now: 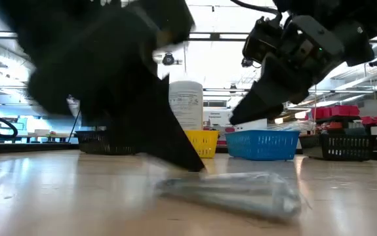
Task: Pick & Place Travel size toiletries
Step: Put the silver nail cutter into the yellow bin, then put the red toothbrush into the blue bin
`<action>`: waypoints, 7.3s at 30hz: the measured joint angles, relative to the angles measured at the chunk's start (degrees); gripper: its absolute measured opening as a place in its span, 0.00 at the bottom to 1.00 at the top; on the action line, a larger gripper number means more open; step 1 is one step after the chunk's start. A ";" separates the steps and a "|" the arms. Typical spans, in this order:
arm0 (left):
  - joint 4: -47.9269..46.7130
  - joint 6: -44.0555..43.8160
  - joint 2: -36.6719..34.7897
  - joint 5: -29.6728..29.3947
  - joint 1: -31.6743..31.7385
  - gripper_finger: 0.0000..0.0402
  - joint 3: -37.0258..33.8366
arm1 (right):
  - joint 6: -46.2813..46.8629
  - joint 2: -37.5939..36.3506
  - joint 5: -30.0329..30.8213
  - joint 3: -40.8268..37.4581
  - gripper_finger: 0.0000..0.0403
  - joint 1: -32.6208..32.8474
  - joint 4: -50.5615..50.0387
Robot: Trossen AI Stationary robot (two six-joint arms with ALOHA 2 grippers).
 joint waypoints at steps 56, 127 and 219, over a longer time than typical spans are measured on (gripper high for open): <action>-24.31 4.30 -12.68 -2.36 2.71 0.12 3.02 | 7.54 -2.40 0.12 -0.11 0.34 -0.72 -19.02; -37.87 28.96 -15.03 23.60 43.63 0.45 9.87 | -11.36 -2.33 -3.80 -0.11 0.34 -1.33 -5.00; -28.33 -2.80 -18.80 -7.85 6.49 0.07 12.13 | -14.86 2.50 -8.07 -0.11 0.53 -1.77 27.64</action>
